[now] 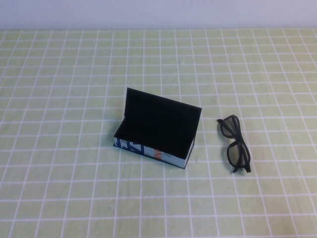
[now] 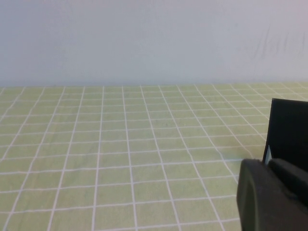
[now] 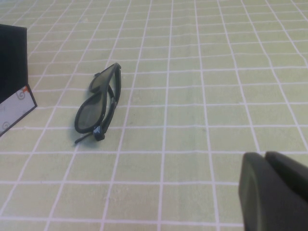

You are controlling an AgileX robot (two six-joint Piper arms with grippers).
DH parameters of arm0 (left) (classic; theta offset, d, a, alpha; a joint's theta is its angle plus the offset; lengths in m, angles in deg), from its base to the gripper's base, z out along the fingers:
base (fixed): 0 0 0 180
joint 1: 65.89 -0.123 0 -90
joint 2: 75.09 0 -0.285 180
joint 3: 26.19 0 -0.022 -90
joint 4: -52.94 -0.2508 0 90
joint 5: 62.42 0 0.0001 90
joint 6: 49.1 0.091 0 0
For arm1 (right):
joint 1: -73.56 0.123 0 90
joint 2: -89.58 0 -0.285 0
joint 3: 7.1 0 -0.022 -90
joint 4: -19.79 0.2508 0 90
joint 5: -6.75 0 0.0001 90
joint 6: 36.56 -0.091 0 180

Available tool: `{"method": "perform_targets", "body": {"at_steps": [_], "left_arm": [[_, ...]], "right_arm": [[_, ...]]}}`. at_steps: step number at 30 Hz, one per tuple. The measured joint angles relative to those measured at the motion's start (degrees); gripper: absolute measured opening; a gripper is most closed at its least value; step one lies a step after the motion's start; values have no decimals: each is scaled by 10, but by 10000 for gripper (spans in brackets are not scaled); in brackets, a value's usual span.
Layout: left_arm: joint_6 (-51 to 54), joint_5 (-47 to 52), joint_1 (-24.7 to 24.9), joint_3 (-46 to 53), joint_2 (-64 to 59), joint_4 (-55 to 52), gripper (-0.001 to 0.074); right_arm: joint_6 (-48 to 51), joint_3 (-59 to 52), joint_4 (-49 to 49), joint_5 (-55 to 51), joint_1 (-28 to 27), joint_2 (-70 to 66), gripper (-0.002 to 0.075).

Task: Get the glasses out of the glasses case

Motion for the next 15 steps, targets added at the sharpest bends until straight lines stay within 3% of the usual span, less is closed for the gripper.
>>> {"method": "perform_targets", "body": {"at_steps": [7, 10, 13, 15], "left_arm": [[-17, -33, 0, 0, 0, -25, -4], [-167, -77, 0, 0, 0, -200, -4], [-383, -87, 0, 0, 0, -449, -4], [-463, -75, 0, 0, 0, -521, -4]], "right_arm": [[0, 0, 0, 0, 0, 0, -18], [0, 0, 0, 0, 0, 0, -18], [0, 0, 0, 0, 0, 0, -17], [0, 0, 0, 0, 0, 0, -17]]}}
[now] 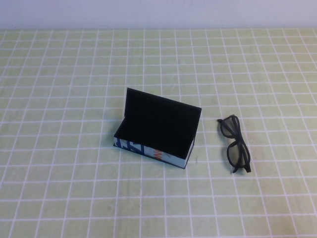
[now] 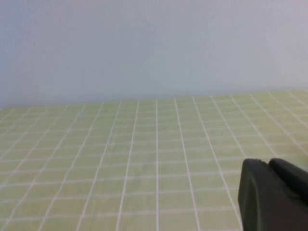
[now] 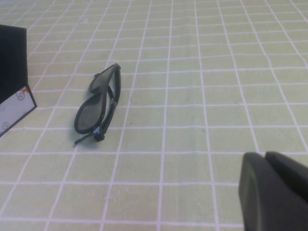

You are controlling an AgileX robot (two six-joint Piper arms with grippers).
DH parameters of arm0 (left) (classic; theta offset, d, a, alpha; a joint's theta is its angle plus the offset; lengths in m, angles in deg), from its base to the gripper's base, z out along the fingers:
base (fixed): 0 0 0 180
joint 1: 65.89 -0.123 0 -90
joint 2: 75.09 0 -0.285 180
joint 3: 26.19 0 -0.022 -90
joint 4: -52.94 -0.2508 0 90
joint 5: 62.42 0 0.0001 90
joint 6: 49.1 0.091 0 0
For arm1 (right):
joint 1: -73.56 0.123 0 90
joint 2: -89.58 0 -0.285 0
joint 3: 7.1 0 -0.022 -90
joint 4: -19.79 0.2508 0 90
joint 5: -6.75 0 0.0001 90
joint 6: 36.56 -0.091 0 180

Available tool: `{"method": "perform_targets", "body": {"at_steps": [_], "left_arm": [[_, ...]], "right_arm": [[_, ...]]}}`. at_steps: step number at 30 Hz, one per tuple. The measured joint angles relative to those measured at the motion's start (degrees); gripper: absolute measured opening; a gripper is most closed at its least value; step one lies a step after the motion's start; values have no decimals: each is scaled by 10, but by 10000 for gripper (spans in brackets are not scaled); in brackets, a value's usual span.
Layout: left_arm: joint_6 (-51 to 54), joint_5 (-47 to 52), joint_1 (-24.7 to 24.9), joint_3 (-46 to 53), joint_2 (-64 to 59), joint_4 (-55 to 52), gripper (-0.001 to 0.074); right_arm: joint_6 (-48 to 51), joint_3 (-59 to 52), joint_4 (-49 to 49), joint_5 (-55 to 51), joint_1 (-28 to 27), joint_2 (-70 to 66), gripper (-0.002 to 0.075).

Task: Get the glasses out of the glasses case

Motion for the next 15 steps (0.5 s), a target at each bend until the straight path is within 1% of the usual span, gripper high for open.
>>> {"method": "perform_targets", "body": {"at_steps": [3, 8, 15], "left_arm": [[-32, 55, 0, 0, 0, -36, -4], [-38, 163, 0, 0, 0, -46, -4], [-40, 183, 0, 0, 0, -46, -4]], "right_arm": [[0, 0, 0, 0, 0, 0, -17], [0, 0, 0, 0, 0, 0, -18], [0, 0, 0, 0, 0, 0, -18]]}}
